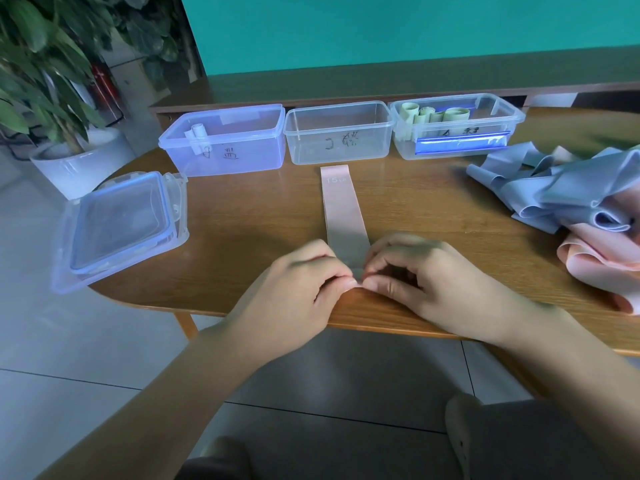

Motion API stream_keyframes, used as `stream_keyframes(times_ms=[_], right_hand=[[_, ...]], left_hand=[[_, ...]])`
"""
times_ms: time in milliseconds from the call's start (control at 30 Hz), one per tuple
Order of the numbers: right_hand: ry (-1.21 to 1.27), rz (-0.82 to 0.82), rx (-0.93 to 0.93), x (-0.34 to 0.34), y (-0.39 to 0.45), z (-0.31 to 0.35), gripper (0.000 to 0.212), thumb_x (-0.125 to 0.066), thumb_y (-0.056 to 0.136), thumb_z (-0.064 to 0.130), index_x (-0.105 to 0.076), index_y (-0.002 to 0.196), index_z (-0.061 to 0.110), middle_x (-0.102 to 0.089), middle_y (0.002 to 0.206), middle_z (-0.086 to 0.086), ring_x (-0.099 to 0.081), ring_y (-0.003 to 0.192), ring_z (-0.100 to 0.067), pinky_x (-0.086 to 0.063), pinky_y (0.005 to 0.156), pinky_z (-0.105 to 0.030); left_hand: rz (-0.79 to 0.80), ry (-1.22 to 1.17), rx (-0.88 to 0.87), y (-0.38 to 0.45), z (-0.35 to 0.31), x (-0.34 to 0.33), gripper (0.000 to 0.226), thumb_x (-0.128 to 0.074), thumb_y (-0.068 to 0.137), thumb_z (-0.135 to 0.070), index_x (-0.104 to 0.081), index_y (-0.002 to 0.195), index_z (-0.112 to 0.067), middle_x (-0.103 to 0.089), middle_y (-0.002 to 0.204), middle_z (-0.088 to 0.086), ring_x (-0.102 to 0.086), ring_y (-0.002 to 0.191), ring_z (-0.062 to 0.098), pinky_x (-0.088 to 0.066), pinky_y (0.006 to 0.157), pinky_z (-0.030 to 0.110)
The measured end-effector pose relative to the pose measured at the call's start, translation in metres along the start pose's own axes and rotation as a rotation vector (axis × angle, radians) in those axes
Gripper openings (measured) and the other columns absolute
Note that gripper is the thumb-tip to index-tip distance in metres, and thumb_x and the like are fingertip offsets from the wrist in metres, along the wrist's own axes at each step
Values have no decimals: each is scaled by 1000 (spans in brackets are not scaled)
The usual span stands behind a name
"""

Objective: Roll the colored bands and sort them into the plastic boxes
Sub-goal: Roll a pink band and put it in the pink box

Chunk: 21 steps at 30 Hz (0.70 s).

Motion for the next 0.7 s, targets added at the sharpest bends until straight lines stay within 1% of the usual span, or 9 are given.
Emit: stream_keyframes(times_ms=[100, 133, 233, 300, 400, 533, 600, 700], right_hand=[[-4, -12, 9, 1, -1, 1, 11, -69, 93, 30, -74, 99, 21, -62, 105, 10, -62, 100, -9, -49, 90, -23], [-19, -20, 18, 1, -1, 1, 11, -68, 94, 29, -74, 99, 21, -62, 105, 10, -62, 100, -8, -49, 91, -24], [-63, -42, 41, 0, -1, 3, 12, -66, 96, 27, -74, 99, 19, -61, 107, 10, -62, 100, -7, -50, 90, -28], [-99, -39, 48, -1, -2, 3, 13, -64, 98, 26, -74, 101, 19, -60, 109, 11, -61, 101, -7, -51, 89, -28], [-144, -33, 67, -1, -2, 6, 21, -57, 100, 30, -74, 103, 17, -59, 112, 9, -61, 101, -7, -52, 89, -30], [-201, -31, 63, -2, -2, 6, 36, -46, 102, 40, -75, 108, 19, -58, 119, 7, -62, 105, -13, -55, 88, -37], [-235, -56, 46, -1, -2, 4, 36, -46, 103, 42, -75, 110, 22, -57, 123, 6, -61, 109, -15, -56, 87, -40], [-265, -117, 52, 2, -2, 7, 26, -54, 101, 36, -73, 111, 23, -58, 121, 4, -60, 111, -17, -57, 85, -42]], left_hand=[[-17, -1, 18, -2, 1, -1, 31, -50, 98, -41, -75, 101, -24, -62, 101, -14, -58, 91, 4, -46, 80, 16], [-26, -3, 21, -2, 1, 0, 30, -51, 98, -41, -75, 101, -25, -63, 101, -14, -59, 91, 4, -46, 80, 16], [-60, -29, 28, -2, 2, 2, 19, -59, 97, -39, -71, 98, -24, -64, 93, -13, -60, 86, 6, -47, 75, 22], [-61, -19, 26, -2, 2, 2, 15, -61, 97, -38, -68, 95, -25, -62, 90, -13, -60, 83, 9, -48, 72, 26], [-59, 9, 6, -4, 1, 3, 21, -59, 97, -42, -70, 95, -24, -61, 93, -12, -60, 81, 10, -48, 72, 25], [-43, 30, 5, -3, 2, 3, 32, -54, 96, -49, -74, 99, -24, -61, 99, -13, -60, 83, 6, -49, 74, 19], [-46, 35, 6, -2, 1, 4, 36, -52, 96, -50, -75, 100, -24, -61, 100, -12, -61, 83, 6, -49, 75, 18], [-60, 50, 5, -1, -2, 5, 36, -51, 97, -48, -77, 100, -23, -61, 98, -11, -61, 81, 8, -49, 74, 17]])
Point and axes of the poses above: each hand's wrist, its own y-axis towards the middle knuckle, its own x-axis out of the back of the hand, z = x × y, the point moved 7 cm from there along y, towards the middle knuckle
